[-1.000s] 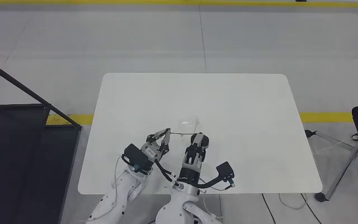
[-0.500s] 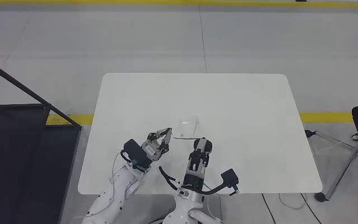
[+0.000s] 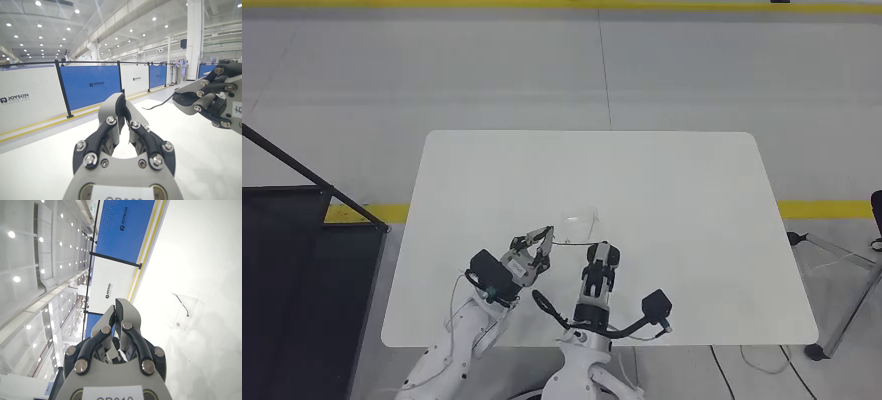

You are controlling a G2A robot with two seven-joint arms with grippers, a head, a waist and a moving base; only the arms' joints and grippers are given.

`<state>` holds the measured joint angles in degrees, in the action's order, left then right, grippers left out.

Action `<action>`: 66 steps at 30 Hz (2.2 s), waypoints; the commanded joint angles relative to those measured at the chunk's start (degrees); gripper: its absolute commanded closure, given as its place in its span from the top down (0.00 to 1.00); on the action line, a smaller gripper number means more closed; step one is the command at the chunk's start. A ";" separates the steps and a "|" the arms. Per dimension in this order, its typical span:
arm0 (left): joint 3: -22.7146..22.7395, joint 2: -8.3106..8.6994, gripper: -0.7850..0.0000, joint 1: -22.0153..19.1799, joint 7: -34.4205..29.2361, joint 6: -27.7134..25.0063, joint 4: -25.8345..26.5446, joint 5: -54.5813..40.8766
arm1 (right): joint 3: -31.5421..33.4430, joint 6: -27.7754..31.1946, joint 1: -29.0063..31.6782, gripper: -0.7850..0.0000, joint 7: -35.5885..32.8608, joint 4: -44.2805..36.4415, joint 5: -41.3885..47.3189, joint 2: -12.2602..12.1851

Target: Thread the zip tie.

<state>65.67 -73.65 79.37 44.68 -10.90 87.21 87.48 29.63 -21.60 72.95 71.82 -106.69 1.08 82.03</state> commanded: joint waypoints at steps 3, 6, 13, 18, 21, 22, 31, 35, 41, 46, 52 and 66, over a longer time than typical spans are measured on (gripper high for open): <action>-0.63 -0.26 0.00 -0.50 0.57 1.73 -0.92 0.08 | 1.27 0.87 0.67 0.00 -1.29 -0.92 1.65 0.36; -0.84 -0.35 0.00 -0.78 0.96 2.06 -1.38 0.12 | 1.61 1.38 0.94 0.00 -1.71 -0.83 1.99 0.61; -1.10 -0.45 0.00 -1.24 1.46 2.89 -2.41 1.24 | 2.08 2.86 0.93 0.00 -1.29 -0.82 4.04 1.37; -1.38 -0.49 0.00 -1.43 1.23 2.90 -2.70 2.02 | 2.21 4.40 1.22 0.00 -1.74 -0.54 3.64 1.40; -1.50 -0.53 0.00 -1.43 1.20 3.02 -2.69 2.19 | 2.35 4.79 1.45 0.00 -2.09 -0.54 3.50 1.33; -1.52 -0.53 0.00 -1.44 1.19 3.02 -2.69 2.29 | 2.43 4.83 1.54 0.00 -2.06 -0.58 3.52 1.31; -1.68 -0.55 0.00 -1.39 1.14 3.05 -2.72 2.98 | 3.36 4.69 2.00 0.00 -1.50 -1.35 5.13 1.60; -1.71 -0.56 0.00 -1.39 1.20 2.93 -2.72 2.97 | 3.67 4.25 2.08 0.00 -1.75 -1.53 5.30 1.78; -1.83 -0.58 0.00 -1.28 1.29 3.01 -2.74 3.34 | 4.12 3.89 2.31 0.00 -1.51 -1.59 5.84 2.11; -1.78 -0.53 0.00 -1.10 1.59 2.95 -2.56 3.75 | 4.45 3.07 2.25 0.00 -1.55 -1.77 6.30 2.49; -1.74 -0.50 0.00 -1.01 1.56 2.74 -2.43 3.97 | 4.65 2.81 2.24 0.00 -1.88 -1.55 6.17 2.87; -1.68 -0.48 0.00 -1.00 1.61 2.78 -2.35 4.29 | 5.89 2.67 2.91 0.00 -2.55 -2.05 6.43 3.49</action>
<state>63.99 -74.14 78.39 46.32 -8.09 84.87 91.68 35.42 -18.92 75.81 69.31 -108.69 7.48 85.49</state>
